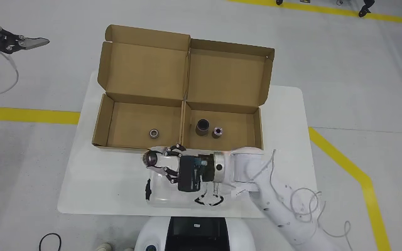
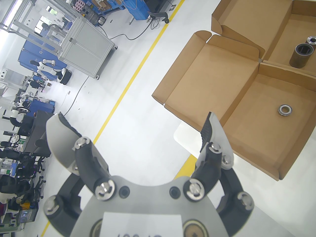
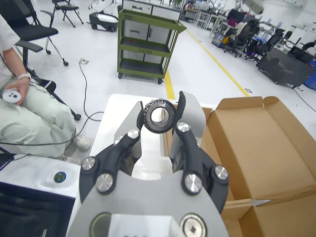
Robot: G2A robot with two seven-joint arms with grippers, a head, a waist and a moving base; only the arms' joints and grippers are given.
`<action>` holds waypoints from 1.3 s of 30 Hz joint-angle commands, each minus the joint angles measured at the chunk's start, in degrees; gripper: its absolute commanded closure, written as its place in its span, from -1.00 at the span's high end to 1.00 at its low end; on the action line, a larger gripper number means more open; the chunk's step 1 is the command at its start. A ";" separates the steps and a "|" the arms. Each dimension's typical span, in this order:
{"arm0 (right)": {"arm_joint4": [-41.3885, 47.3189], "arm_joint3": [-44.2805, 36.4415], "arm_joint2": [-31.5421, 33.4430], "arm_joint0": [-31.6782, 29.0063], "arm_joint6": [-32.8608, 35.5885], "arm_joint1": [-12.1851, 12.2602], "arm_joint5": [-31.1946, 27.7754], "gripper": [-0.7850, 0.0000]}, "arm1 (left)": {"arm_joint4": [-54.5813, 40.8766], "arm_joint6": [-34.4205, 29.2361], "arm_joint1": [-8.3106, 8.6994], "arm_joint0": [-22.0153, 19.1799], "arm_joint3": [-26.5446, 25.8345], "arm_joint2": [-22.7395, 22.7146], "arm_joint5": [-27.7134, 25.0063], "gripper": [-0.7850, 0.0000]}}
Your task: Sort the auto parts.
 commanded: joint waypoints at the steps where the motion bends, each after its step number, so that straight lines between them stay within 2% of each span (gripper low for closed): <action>1: 2.53 0.32 0.89 0.64 -2.05 -0.03 -0.22 -1.00 | 0.00 0.00 0.00 0.00 0.00 0.00 0.00 1.00; 3: 4.58 0.46 1.62 1.54 -5.27 -0.06 -1.68 -1.00 | 0.00 0.00 0.00 0.00 0.00 0.00 0.00 1.00; 9: 4.22 -1.40 4.11 3.55 -6.94 0.11 -0.52 -1.00 | 0.00 0.00 0.00 0.00 0.00 0.00 0.00 1.00; 16: 5.63 -5.70 6.16 5.82 -5.94 0.23 0.26 -1.00 | 0.00 0.00 0.00 0.00 0.00 0.00 0.00 1.00; 24: 7.34 -5.73 6.14 8.47 -6.96 0.01 -0.14 -1.00 | 0.00 0.00 0.00 0.00 0.00 0.00 0.00 1.00; 33: 6.77 -5.57 5.86 8.64 -7.36 0.01 0.38 -1.00 | 0.00 0.00 0.00 0.00 0.00 0.00 0.00 1.00; 39: 5.08 -5.13 5.53 7.55 -4.47 0.20 1.81 -1.00 | 0.00 0.00 0.00 0.00 0.00 0.00 0.00 1.00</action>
